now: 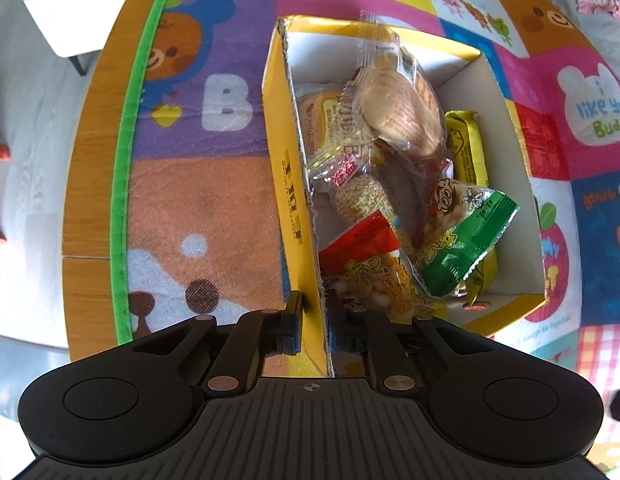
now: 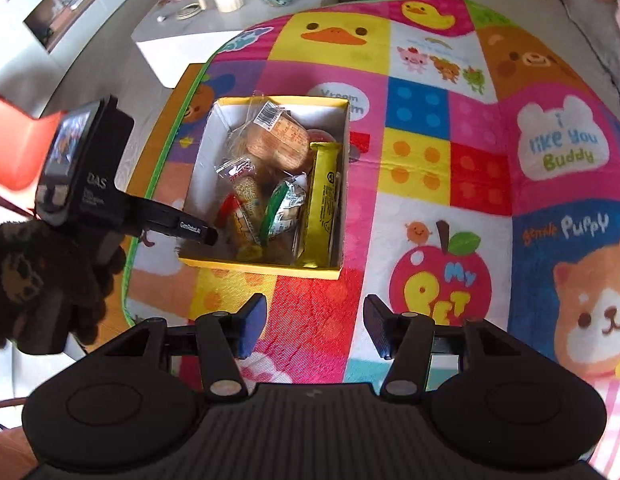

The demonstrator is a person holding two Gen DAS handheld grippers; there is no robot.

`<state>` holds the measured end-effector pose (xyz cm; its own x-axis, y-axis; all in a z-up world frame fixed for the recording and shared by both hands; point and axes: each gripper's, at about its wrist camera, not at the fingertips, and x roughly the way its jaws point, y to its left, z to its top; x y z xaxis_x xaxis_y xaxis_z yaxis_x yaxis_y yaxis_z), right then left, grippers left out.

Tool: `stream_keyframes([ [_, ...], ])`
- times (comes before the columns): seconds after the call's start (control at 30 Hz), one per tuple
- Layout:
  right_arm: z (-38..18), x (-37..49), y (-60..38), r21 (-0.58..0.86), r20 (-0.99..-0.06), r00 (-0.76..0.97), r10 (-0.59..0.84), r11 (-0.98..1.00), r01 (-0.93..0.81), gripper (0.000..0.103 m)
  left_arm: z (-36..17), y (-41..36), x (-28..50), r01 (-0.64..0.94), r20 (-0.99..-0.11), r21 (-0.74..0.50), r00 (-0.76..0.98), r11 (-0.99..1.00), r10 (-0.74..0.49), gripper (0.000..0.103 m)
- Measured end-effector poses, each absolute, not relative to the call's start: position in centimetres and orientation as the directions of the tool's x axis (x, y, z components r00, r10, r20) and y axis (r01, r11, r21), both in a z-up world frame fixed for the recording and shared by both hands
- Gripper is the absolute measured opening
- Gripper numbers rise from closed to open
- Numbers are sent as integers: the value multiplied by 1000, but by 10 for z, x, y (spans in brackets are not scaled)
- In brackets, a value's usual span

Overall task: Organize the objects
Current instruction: 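Release the box wall with the left tool while the right tool withdraws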

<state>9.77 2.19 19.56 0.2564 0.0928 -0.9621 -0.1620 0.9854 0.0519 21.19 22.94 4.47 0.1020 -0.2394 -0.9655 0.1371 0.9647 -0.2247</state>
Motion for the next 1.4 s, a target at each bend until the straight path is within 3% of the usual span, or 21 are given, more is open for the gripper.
stream_keyframes([
  [0.17, 133, 103, 16, -18, -939, 339, 59, 976, -219, 54, 44, 226, 232, 103, -937, -284, 183, 953, -298, 13],
  [0.43, 77, 151, 12, -85, -831, 556, -18, 992, -95, 52, 43, 195, 285, 269, -872, -188, 397, 945, -287, 13],
  [0.53, 65, 167, 15, -146, -796, 599, -88, 988, -48, 52, 32, 196, 298, 292, -875, -157, 401, 943, -270, 35],
  [0.6, 61, 174, 16, -163, -782, 611, -124, 987, -8, 52, 25, 206, 300, 268, -866, -154, 426, 951, -261, 64],
  [0.67, 60, 177, 16, -169, -771, 619, -148, 985, 26, 52, 19, 218, 302, 239, -844, -219, 440, 946, -307, 73],
  [0.8, 62, 169, 10, -135, -766, 620, -168, 986, 101, 52, 18, 222, 301, 284, -797, -209, 505, 936, -331, 76],
  [0.9, 62, 149, 4, -114, -766, 619, -174, 984, 135, 56, 26, 225, 290, 279, -749, -188, 579, 942, -321, 70],
  [1.03, 61, 109, -3, -52, -751, 649, -120, 991, 122, 93, 47, 231, 238, 239, -618, -166, 731, 957, -290, 70],
  [1.13, 55, 82, -3, -44, -765, 637, -92, 995, 91, 95, 56, 231, 181, 211, -543, -141, 800, 967, -254, 70],
  [1.3, 36, 31, -10, -5, -785, 618, -40, 998, 58, 102, 32, 221, 81, 155, -605, -150, 767, 976, -215, 70],
  [1.4, 22, 10, -14, -20, -781, 624, -29, 1000, 21, 103, 9, 206, 42, 179, -654, -82, 733, 980, -189, 70],
])
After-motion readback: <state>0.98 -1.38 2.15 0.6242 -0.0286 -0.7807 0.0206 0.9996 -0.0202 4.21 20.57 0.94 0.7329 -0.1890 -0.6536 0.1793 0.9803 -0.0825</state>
